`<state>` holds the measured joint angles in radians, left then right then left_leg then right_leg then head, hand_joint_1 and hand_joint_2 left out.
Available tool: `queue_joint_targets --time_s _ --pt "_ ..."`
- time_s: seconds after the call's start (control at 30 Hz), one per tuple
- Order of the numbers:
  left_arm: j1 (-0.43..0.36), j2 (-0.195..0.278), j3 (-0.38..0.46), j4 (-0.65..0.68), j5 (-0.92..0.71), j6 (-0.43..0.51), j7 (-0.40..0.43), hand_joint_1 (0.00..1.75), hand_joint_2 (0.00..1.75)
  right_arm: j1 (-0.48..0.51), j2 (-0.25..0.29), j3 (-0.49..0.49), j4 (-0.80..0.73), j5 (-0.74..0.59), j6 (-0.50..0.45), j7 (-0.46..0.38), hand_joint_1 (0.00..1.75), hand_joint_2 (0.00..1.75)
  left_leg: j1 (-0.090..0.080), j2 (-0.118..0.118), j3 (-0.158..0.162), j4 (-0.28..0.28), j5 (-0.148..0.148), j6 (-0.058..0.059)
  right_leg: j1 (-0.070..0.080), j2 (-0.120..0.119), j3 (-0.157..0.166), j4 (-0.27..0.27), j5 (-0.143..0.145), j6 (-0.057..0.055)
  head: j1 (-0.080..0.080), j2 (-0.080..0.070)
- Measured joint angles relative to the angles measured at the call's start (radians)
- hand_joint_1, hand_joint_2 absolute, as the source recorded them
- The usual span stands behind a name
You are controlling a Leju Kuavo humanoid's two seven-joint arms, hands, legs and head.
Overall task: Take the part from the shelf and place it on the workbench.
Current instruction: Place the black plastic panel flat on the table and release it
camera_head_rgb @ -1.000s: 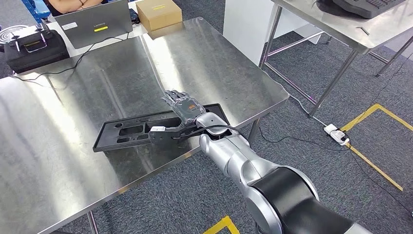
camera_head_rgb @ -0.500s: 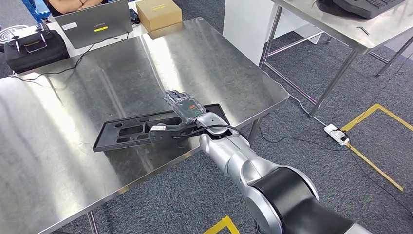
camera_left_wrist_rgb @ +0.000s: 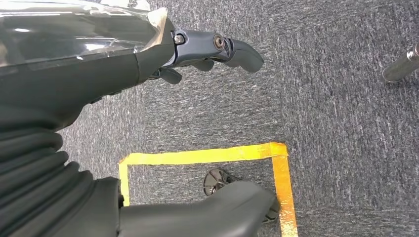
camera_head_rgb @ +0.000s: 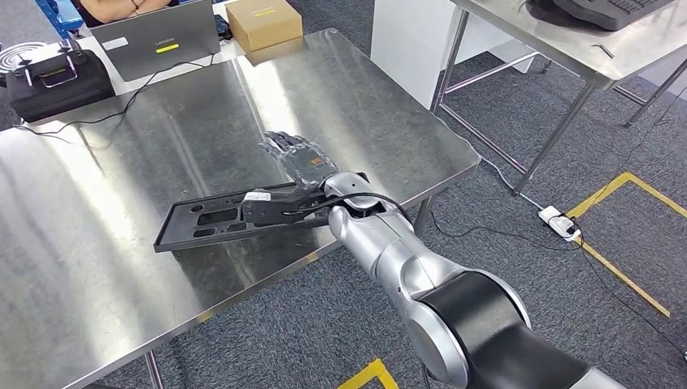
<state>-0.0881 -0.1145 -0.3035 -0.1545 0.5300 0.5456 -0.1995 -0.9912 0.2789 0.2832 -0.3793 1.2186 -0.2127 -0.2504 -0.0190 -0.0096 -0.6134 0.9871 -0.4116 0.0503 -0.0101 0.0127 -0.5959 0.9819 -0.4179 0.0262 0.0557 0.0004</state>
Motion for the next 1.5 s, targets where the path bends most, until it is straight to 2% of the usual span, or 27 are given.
queue_joint_targets --time_s 0.2,0.43,0.57,0.67,0.73,0.83,0.87,0.9,0.93,0.97,1.0,1.03,1.07,1.17,1.2,1.23,1.27,1.33,1.37,1.4,1.43,1.5 --pt "0.001 0.002 0.002 0.0 0.008 -0.003 -0.011 0.0 0.0 -0.02 0.023 0.044 -0.078 0.04 -0.02 0.01 0.0 0.0 0.0 0.0 0.0 0.0 0.0 0.0 0.0 0.0 0.0 0.0 0.0 0.0 0.0 0.0" --pt "0.001 0.002 0.002 0.0 0.008 -0.015 -0.015 0.0 0.0 -0.02 0.022 0.074 -0.144 0.043 -0.019 0.02 0.0 0.0 -0.001 0.0 0.0 0.001 0.0 0.0 -0.001 0.0 0.0 -0.001 0.0 0.0 0.0 0.0" --pt "0.001 0.004 0.002 0.0 0.008 -0.021 -0.017 0.0 0.0 -0.019 0.019 0.081 -0.157 0.042 -0.019 0.02 0.0 0.0 -0.004 0.0 -0.002 0.009 -0.007 0.011 -0.003 0.0 0.003 -0.003 0.0 0.004 0.0 0.0" --pt "0.002 0.005 0.002 0.0 0.008 -0.024 -0.018 0.0 0.0 -0.018 0.015 0.086 -0.166 0.042 -0.02 0.02 0.0 0.0 -0.001 0.002 0.006 0.0 -0.002 0.02 -0.002 0.0 0.005 -0.002 -0.002 0.01 0.0 0.0" --pt "0.001 0.005 0.002 0.0 0.008 -0.025 -0.019 0.0 0.0 -0.019 0.011 0.089 -0.172 0.041 -0.021 0.02 0.0 0.0 0.006 0.005 0.017 -0.013 0.006 0.028 0.0 -0.001 -0.019 0.052 -0.032 0.008 0.001 0.0" --pt "0.002 0.005 0.002 0.0 0.007 -0.029 -0.02 0.0 0.0 -0.01 0.0 0.092 -0.173 0.041 -0.022 0.021 0.0 0.0 0.009 0.006 0.019 -0.017 0.009 0.032 -0.002 -0.003 -0.114 0.252 -0.115 0.002 0.003 0.0" --pt "0.002 0.005 0.002 0.0 0.007 -0.03 -0.02 0.0 0.0 -0.005 -0.004 0.092 -0.173 0.041 -0.022 0.022 0.0 0.0 0.009 0.006 0.018 -0.017 0.009 0.031 -0.003 -0.003 -0.135 0.295 -0.129 0.006 0.003 0.0" --pt "0.003 0.005 0.002 0.0 0.007 -0.031 -0.02 0.0 0.0 0.0 -0.007 0.092 -0.174 0.041 -0.022 0.022 0.0 0.0 0.009 0.006 0.018 -0.016 0.009 0.031 -0.003 -0.003 -0.137 0.3 -0.126 0.012 0.003 0.0" --pt "0.003 0.005 0.002 0.0 0.007 -0.031 -0.02 0.0 0.0 0.004 -0.01 0.092 -0.174 0.041 -0.022 0.022 0.0 0.0 0.01 0.006 0.018 -0.014 0.008 0.03 -0.004 -0.004 -0.116 0.26 -0.108 0.02 0.003 0.0" --pt "0.003 0.004 0.002 0.0 0.007 -0.031 -0.02 0.0 0.0 0.005 -0.011 0.092 -0.175 0.041 -0.022 0.023 0.0 0.0 0.01 0.005 0.018 -0.011 0.007 0.028 -0.005 -0.005 -0.076 0.185 -0.08 0.028 0.003 0.0" --pt "0.003 0.004 0.002 0.0 0.007 -0.031 -0.02 0.0 0.0 0.005 -0.011 0.092 -0.177 0.041 -0.022 0.023 0.0 0.0 0.008 0.005 0.017 -0.007 0.004 0.024 -0.005 -0.006 -0.034 0.107 -0.054 0.03 0.003 0.0" --pt "0.003 0.004 0.002 0.0 0.006 -0.031 -0.02 0.0 0.0 0.004 -0.011 0.092 -0.179 0.041 -0.022 0.023 0.0 0.0 0.007 0.005 0.016 -0.002 0.002 0.019 -0.004 -0.007 -0.001 0.046 -0.033 0.027 0.003 0.0" --pt "0.003 0.004 0.002 0.0 0.006 -0.031 -0.02 0.0 0.0 0.004 -0.012 0.092 -0.181 0.041 -0.022 0.023 0.0 0.0 0.005 0.005 0.014 0.001 0.001 0.013 -0.002 -0.007 0.018 0.012 -0.022 0.021 0.002 0.0" --pt "0.003 0.003 0.002 0.0 0.006 -0.031 -0.02 0.0 0.0 0.005 -0.013 0.093 -0.183 0.039 -0.021 0.023 0.0 0.0 0.008 0.004 0.008 0.003 0.003 -0.005 0.001 -0.006 0.022 0.001 -0.009 -0.001 0.002 0.0" --pt "0.003 0.004 0.002 0.0 0.006 -0.031 -0.02 0.0 0.0 0.005 -0.013 0.093 -0.184 0.038 -0.021 0.024 0.0 0.0 0.01 0.004 0.004 0.01 -0.004 -0.012 -0.002 -0.006 0.021 -0.002 -0.005 -0.007 0.001 0.0" --pt "0.003 0.005 0.002 0.0 0.006 -0.031 -0.02 0.0 0.0 0.005 -0.013 0.093 -0.185 0.037 -0.021 0.024 0.0 0.0 0.012 0.005 -0.007 0.036 -0.026 -0.019 -0.005 -0.007 0.02 -0.004 -0.002 -0.012 0.0 0.0" --pt "0.003 0.005 0.002 0.0 0.006 -0.03 -0.02 0.0 0.0 0.005 -0.014 0.094 -0.186 0.036 -0.021 0.024 0.0 0.0 0.016 0.005 -0.026 0.083 -0.058 -0.026 -0.007 -0.008 0.018 -0.005 0.001 -0.016 -0.001 0.0" --pt "0.003 0.005 0.001 0.0 0.006 -0.03 -0.02 0.0 0.0 0.009 -0.015 0.096 -0.188 0.034 -0.021 0.025 0.0 0.0 0.023 0.006 -0.084 0.221 -0.133 -0.038 -0.007 -0.01 0.012 -0.004 0.004 -0.02 -0.002 0.0" --pt "0.004 0.006 0.001 0.0 0.005 -0.029 -0.02 0.0 0.0 0.013 -0.016 0.097 -0.188 0.034 -0.021 0.026 0.0 0.0 0.027 0.006 -0.104 0.273 -0.153 -0.042 -0.007 -0.011 0.008 -0.004 0.006 -0.021 -0.002 0.0" --pt "0.004 0.006 0.001 0.0 0.005 -0.029 -0.02 0.0 0.0 0.017 -0.017 0.098 -0.188 0.033 -0.021 0.026 0.0 0.0 0.03 0.006 -0.108 0.289 -0.153 -0.045 -0.007 -0.011 0.005 -0.002 0.007 -0.022 -0.002 0.0" --pt "0.004 0.006 0.001 0.0 0.004 -0.029 -0.02 0.0 0.0 0.02 -0.017 0.098 -0.188 0.033 -0.021 0.027 0.0 0.0 0.034 0.007 -0.088 0.261 -0.134 -0.046 -0.008 -0.012 0.002 0.0 0.009 -0.021 -0.003 0.0" --pt "0.004 0.007 0.001 0.0 0.003 -0.028 -0.02 0.0 0.0 0.022 -0.018 0.099 -0.19 0.031 -0.021 0.029 0.0 0.0 0.041 0.007 -0.006 0.124 -0.079 -0.048 -0.008 -0.011 0.0 0.003 0.011 -0.018 -0.002 0.0"
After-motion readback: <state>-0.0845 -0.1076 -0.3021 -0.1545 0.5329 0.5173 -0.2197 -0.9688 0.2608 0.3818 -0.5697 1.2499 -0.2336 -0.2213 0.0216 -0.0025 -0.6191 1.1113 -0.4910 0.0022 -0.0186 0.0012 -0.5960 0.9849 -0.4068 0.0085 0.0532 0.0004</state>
